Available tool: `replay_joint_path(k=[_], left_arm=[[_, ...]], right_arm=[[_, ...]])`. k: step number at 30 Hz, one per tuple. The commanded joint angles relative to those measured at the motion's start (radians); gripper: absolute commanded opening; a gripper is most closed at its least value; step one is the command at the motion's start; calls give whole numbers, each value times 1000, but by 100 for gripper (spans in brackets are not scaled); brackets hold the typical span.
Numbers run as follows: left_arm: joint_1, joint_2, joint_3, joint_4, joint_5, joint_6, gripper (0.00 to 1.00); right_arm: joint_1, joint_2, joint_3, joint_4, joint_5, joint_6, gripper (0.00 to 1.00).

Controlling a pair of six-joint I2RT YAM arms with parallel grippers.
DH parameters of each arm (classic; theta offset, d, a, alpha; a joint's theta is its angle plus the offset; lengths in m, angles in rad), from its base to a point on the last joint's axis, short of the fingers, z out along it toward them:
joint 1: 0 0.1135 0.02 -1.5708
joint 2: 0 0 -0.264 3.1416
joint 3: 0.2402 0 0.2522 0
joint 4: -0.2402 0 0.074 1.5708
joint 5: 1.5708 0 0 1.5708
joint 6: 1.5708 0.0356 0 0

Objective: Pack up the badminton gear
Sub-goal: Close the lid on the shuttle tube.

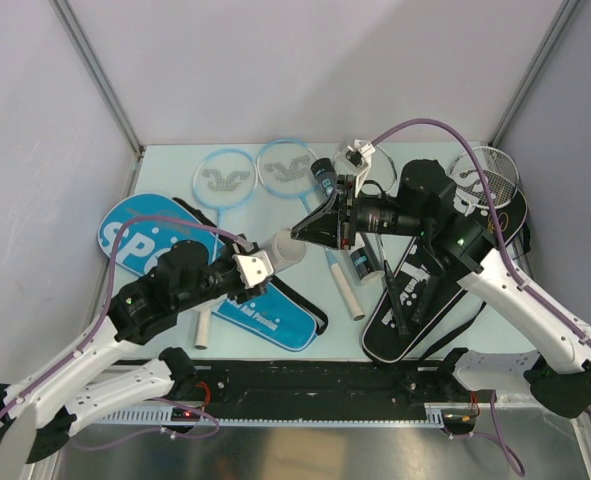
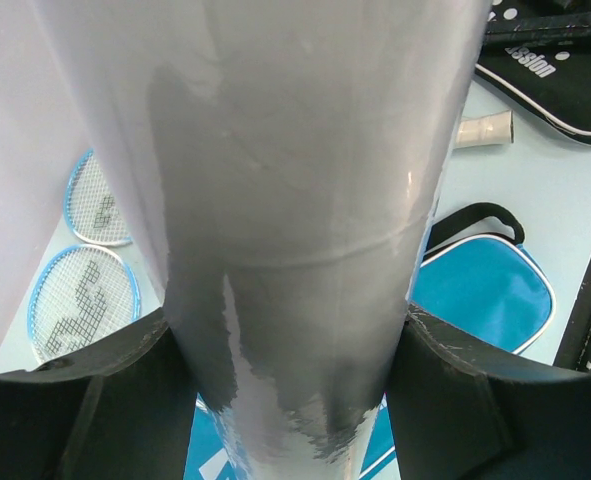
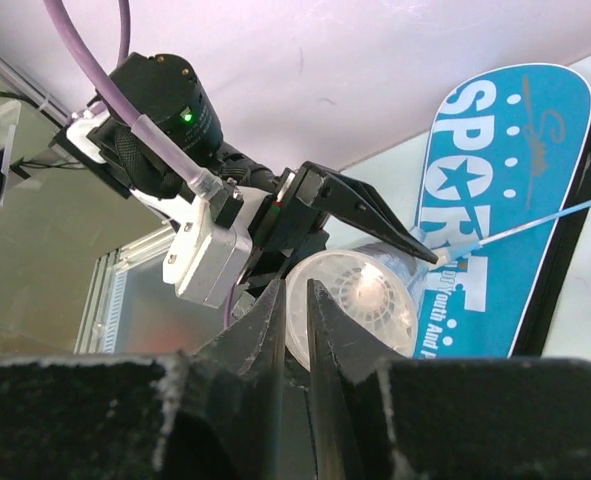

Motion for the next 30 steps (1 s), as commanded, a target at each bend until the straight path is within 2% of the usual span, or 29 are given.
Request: replay_joint_path(k=[1, 11, 19, 30], left_arm=[[-5, -10, 51, 63, 21, 32, 53], [-5, -10, 59, 69, 15, 37, 51], [-5, -33, 46, 170, -22, 63, 47], [-5, -10, 49, 203, -33, 80, 47]], right_arm=[[-1, 5, -14, 63, 24, 38, 18], [61, 66, -42, 49, 83, 44, 15], [116, 109, -125, 123, 54, 123, 15], [93, 28, -136, 220, 22, 192, 15]])
